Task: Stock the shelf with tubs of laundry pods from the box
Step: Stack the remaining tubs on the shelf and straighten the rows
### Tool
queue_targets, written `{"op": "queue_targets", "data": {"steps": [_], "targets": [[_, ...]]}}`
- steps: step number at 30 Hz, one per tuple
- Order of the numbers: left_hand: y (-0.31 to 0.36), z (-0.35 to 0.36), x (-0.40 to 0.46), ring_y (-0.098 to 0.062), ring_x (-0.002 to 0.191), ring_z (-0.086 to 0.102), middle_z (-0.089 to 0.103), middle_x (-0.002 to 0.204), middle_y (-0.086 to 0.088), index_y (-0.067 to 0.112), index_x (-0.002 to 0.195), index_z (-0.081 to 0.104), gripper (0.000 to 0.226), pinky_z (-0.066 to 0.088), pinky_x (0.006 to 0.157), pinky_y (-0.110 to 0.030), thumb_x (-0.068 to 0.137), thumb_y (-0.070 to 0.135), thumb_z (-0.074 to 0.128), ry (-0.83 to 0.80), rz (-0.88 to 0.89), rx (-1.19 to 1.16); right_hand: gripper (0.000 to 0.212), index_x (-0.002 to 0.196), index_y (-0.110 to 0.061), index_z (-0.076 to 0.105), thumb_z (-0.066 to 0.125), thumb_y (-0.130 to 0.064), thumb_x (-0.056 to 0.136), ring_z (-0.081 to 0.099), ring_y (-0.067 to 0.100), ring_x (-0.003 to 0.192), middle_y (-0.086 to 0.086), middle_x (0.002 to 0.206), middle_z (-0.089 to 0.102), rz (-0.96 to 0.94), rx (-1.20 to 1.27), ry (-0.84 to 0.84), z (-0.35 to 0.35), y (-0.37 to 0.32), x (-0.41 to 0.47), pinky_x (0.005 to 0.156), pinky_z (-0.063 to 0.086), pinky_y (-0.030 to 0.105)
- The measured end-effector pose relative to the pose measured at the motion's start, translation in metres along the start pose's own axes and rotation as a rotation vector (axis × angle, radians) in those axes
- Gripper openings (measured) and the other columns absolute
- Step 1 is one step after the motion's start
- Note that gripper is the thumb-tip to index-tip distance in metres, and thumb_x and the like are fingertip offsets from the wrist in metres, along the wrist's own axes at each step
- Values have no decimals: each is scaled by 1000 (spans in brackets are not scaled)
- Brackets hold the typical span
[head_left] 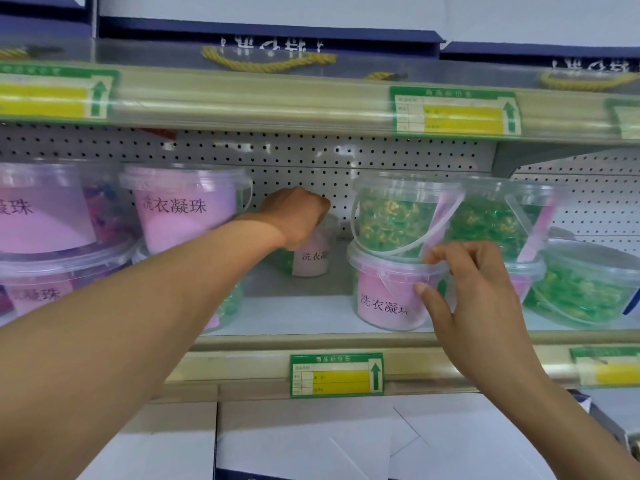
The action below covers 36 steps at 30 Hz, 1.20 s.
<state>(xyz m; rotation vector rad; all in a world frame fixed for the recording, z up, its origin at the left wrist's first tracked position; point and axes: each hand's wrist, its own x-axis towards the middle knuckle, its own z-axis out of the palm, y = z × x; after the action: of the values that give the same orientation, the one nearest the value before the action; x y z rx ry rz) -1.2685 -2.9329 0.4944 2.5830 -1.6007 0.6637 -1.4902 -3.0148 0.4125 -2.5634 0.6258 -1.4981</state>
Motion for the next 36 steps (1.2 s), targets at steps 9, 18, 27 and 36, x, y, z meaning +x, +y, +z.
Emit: {"op": "queue_targets", "data": {"steps": [9, 18, 27, 36], "targets": [[3, -4, 0, -26, 74, 48, 48, 81, -7, 11, 80, 47, 22, 35, 59, -32, 75, -9, 54, 5, -1, 40, 33, 105, -12, 59, 73, -7, 75, 47, 21, 85, 3, 103, 42, 27, 12, -6, -2, -2, 0, 70, 38, 29], [5, -10, -9, -27, 79, 44, 47, 87, -8, 14, 83, 42, 27, 37, 68, -33, 76, -9, 53, 7, 4, 121, 31, 107, -24, 51, 67, -19, 81, 49, 18, 80, 0, 106, 53, 107, 77, -84, -3, -7, -4, 66, 36, 30], [11, -12, -14, -25, 77, 46, 54, 93, -8, 14, 86, 45, 25, 36, 65, -33, 77, -9, 48, 16, 2, 152, 35, 95, -32, 43, 69, -14, 80, 60, 23, 81, 0, 95, 59, 140, 121, -80, -4, -12, -2, 73, 49, 38], [11, -40, -59, -23, 115, 53, 54, 127, -7, 19, 134, 37, 60, 45, 98, -37, 82, -4, 56, 112, -140, -368, 28, 97, -21, 52, 72, -13, 78, 58, 23, 79, 2, 93, 60, 133, 178, -38, 3, -26, -3, 66, 36, 28]]}}
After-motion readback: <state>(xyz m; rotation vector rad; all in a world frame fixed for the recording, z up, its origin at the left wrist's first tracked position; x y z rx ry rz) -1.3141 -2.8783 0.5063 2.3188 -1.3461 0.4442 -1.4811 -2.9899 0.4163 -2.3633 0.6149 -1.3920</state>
